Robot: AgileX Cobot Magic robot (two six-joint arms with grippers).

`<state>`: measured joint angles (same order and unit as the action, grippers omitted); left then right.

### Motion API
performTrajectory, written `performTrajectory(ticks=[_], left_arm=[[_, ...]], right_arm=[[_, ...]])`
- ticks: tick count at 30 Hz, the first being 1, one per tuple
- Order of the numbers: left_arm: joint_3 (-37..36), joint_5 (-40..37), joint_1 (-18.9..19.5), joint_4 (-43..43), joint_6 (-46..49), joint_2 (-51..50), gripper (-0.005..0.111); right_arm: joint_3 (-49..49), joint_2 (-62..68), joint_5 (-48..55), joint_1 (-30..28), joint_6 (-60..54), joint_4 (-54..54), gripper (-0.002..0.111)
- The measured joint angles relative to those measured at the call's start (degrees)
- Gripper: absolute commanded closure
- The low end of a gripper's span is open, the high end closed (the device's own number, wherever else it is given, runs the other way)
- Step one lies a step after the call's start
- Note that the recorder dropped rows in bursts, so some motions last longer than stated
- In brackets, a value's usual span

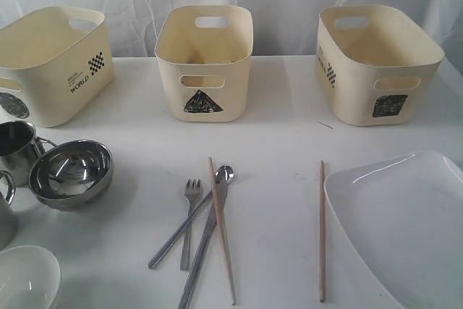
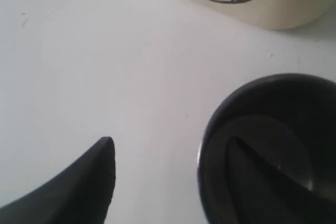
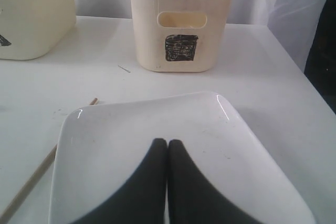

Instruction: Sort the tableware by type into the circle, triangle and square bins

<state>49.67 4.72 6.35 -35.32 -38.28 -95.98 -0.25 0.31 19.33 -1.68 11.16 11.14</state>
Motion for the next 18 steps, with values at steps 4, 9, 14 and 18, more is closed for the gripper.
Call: performTrajectory(ticks=[4,9,14,18], left_arm=[[0.0,8.5,0.1,0.0,-0.2,-3.6,0.048],[0.1,5.3,0.2,0.0,-0.7,-5.1,0.107],[0.2,-1.4,0.2,0.1,-0.6,-0.8,0.107],[1.8,-5.2,0.2,0.0,-0.5,10.5,0.107]], right_arm=[[0.0,0.0,0.0,0.0,0.0,0.0,0.108],[0.0,0.0,0.0,0.0,0.0,0.0,0.108],[0.0,0.0,0.0,0.0,0.0,0.0,0.108],[0.0,0.0,0.0,0.0,0.0,0.0,0.108]])
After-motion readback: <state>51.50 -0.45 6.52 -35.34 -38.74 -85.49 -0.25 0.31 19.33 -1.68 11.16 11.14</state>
